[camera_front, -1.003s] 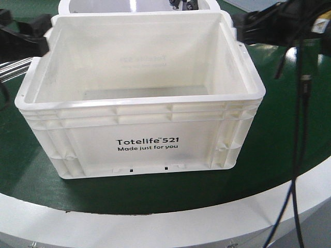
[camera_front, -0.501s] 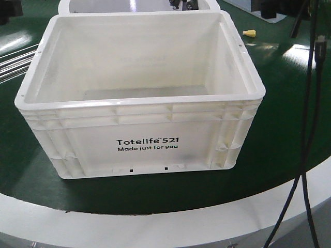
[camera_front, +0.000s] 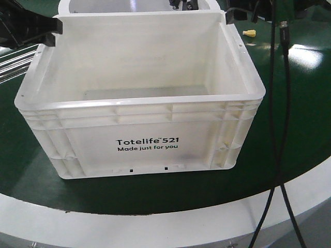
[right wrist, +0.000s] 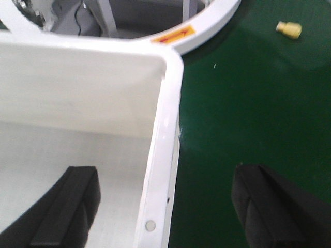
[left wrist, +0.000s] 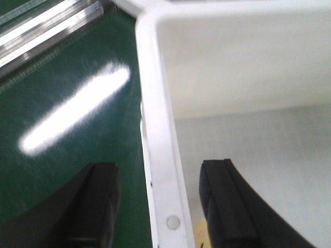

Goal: Place moving items into box and shelve
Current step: 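Move both grippers to the tote's side rims and grasp them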

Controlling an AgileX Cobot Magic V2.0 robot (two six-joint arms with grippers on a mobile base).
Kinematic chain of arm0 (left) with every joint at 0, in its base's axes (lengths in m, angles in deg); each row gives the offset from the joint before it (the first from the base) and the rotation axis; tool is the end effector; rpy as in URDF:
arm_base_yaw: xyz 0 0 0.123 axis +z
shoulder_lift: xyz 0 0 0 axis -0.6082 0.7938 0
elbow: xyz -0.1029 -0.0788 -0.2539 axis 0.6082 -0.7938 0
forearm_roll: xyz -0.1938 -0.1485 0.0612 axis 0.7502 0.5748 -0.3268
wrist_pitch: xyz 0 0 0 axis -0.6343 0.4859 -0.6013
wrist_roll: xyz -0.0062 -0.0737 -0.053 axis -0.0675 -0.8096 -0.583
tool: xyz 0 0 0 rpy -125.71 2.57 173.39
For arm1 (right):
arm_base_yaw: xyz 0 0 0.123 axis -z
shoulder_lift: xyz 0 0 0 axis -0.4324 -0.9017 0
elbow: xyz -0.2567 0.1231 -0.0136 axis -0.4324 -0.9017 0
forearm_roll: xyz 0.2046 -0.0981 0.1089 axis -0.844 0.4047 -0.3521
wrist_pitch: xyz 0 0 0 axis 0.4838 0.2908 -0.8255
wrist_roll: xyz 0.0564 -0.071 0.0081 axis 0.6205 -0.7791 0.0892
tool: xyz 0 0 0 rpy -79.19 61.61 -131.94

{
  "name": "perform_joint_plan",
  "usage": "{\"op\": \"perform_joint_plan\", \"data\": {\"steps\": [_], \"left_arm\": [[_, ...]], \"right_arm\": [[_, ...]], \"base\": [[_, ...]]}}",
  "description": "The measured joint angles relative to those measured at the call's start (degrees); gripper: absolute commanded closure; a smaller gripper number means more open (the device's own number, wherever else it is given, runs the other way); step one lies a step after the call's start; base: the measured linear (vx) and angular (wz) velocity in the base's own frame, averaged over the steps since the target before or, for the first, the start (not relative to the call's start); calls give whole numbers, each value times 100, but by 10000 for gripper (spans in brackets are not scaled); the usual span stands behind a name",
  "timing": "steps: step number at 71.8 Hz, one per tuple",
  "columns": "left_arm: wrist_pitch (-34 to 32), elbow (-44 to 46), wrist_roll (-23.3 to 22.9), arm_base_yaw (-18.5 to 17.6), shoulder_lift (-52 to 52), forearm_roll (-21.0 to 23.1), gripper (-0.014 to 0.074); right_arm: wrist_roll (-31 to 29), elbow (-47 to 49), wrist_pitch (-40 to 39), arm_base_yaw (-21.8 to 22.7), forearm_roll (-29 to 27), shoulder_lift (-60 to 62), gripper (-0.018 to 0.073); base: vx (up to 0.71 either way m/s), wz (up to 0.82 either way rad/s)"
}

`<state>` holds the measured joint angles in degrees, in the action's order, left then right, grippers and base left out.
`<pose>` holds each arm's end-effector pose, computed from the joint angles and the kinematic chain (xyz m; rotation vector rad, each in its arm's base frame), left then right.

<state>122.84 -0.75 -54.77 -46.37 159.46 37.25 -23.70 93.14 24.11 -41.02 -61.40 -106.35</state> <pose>0.3361 -0.0498 0.3605 0.0072 2.4641 -0.0897 0.3625 0.0992 0.3884 -0.2329 2.3713 0.1536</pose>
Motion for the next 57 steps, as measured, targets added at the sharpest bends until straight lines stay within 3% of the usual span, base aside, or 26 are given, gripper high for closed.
{"op": "perform_joint_plan", "data": {"steps": [24, 57], "left_arm": [[442, 0, 36, 0, 332, 56, 130], [472, 0, 36, 0, 332, 62, 130]], "right_arm": [[-114, 12, 423, 0, -140, -336, -16], [-127, 14, 574, 0, -640, -702, -16]], "base": [[0, 0], [0, 0]]}}
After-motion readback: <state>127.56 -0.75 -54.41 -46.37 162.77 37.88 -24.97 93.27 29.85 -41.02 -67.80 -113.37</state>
